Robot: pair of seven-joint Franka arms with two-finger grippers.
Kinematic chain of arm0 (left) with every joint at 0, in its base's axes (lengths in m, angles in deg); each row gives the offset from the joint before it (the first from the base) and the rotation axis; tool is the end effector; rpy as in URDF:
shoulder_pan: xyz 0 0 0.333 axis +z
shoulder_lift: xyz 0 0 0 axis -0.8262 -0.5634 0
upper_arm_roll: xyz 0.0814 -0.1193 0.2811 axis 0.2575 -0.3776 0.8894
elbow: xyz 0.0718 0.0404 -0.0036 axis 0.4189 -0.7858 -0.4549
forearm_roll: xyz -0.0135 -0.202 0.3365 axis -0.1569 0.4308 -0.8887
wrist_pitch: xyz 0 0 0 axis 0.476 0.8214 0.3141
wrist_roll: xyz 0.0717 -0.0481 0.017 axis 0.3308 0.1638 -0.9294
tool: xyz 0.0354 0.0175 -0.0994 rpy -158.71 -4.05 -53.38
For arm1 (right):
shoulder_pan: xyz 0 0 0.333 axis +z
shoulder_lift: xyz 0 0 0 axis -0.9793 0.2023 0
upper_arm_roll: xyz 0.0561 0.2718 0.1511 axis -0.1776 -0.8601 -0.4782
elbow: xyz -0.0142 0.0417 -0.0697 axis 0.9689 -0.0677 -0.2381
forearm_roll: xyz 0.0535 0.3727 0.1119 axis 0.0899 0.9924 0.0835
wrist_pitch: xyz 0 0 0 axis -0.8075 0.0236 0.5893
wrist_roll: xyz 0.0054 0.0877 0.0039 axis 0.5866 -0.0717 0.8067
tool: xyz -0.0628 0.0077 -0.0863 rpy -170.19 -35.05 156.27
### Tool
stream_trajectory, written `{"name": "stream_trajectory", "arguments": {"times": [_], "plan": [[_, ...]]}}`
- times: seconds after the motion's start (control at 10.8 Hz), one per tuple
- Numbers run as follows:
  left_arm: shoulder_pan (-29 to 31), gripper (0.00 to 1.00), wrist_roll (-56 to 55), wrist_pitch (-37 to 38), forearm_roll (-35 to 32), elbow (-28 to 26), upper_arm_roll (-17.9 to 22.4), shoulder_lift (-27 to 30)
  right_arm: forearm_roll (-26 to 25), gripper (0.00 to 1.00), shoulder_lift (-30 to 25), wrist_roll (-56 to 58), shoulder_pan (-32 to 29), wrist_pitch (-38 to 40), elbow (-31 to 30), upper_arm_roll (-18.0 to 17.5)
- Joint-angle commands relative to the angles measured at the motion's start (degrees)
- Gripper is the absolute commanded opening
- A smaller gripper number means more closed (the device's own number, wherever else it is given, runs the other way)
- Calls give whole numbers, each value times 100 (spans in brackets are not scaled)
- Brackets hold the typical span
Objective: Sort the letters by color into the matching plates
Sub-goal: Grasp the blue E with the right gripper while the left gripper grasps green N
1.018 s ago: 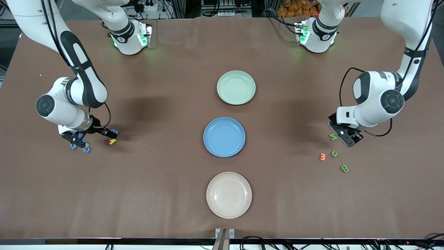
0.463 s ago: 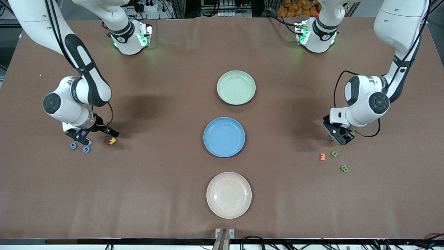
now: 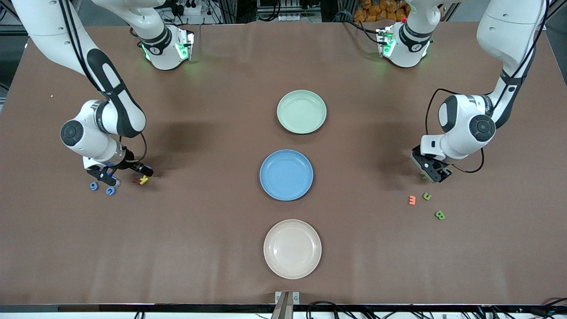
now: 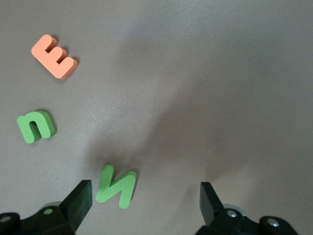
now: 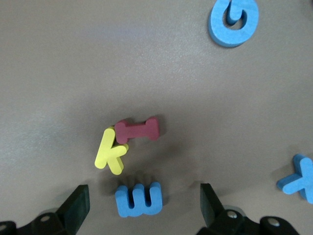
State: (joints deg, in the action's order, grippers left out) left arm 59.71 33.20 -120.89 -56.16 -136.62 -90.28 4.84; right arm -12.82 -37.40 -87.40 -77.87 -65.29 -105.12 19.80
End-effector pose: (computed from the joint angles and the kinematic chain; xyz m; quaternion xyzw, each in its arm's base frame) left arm 0.5366 -0.0198 0.1870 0.8779 -0.4786 0.0119 0.0056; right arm 0.5321 -0.0397 0.1719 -0.9717 0.2349 0.0116 0.0224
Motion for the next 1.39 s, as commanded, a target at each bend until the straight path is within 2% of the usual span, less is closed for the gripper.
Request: {"name": "stream_trajectory", "arguments": {"times": [0.0, 0.19, 0.65, 0.83, 0.93, 1.02, 1.2, 1.3], "plan": [[135, 93, 208, -230, -109, -104, -6, -49, 84, 94, -3, -48, 15, -80, -65, -29], [144, 91, 252, -317, -109, -95, 2, -111, 93, 94, -21, -57, 15, -88, -92, -29], [224, 83, 358, -528, -100, -51, 2, -251, 93, 79, -100, -66, 50, -211, -373, -73], [215, 82, 358, -590, -100, -16, -6, -313, 93, 79, -153, -197, 68, -203, -417, -99], [215, 78, 358, -643, -100, 10, 2, -348, 93, 77, -162, -241, 68, -211, -426, -134], [223, 69, 358, -678, -100, 11, -6, -375, 93, 73, -162, -250, 68, -211, -417, -143], [223, 38, 358, -678, -100, 11, -6, -384, 93, 66, -162, -250, 68, -211, -417, -152], [215, 24, 358, -678, -100, 11, -6, -375, 93, 59, -162, -250, 77, -203, -417, -152]]}}
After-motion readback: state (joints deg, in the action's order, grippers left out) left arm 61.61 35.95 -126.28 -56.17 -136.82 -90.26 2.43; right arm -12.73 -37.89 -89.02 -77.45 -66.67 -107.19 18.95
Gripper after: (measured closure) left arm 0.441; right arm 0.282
